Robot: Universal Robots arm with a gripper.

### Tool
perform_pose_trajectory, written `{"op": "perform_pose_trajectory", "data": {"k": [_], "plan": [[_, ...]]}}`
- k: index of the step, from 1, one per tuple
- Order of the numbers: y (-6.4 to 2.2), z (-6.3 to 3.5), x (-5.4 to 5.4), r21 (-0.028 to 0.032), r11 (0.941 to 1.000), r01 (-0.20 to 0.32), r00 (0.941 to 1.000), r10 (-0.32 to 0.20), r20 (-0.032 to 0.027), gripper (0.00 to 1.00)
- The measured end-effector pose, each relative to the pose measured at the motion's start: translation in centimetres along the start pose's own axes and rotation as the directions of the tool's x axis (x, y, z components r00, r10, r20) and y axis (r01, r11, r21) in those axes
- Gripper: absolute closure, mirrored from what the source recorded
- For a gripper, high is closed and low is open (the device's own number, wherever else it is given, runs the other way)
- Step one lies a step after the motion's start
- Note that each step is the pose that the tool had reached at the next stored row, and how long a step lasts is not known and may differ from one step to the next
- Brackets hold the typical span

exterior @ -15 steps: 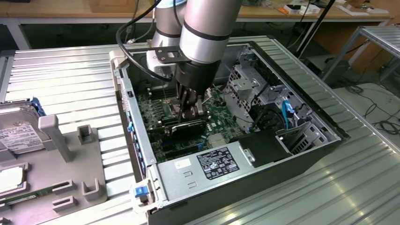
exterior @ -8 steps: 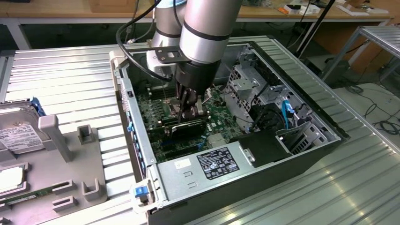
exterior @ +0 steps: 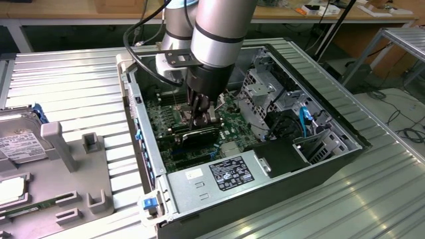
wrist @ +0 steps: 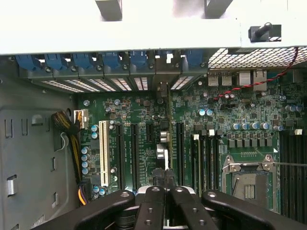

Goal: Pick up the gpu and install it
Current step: 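Press down on the gpu until it lock into place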

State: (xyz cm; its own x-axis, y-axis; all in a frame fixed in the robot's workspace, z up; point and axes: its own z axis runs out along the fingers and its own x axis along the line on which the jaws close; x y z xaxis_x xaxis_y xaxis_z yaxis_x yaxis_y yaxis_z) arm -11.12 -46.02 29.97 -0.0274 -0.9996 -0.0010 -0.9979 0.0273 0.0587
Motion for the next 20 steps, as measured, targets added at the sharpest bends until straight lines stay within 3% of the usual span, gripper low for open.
{"op": "perform_pose_trajectory", "data": {"k": [6,8,20], "plan": [[-0.11,1.96,0.0,0.0004,1.0000,0.000,1.0000,0.000,0.0006,0.89],[-0.08,2.53,0.0,0.0000,1.0000,0.001,0.9999,-0.001,0.0103,0.89],[-0.09,2.79,0.0,0.0001,1.0000,0.001,0.9999,-0.001,0.0106,0.89]]}}
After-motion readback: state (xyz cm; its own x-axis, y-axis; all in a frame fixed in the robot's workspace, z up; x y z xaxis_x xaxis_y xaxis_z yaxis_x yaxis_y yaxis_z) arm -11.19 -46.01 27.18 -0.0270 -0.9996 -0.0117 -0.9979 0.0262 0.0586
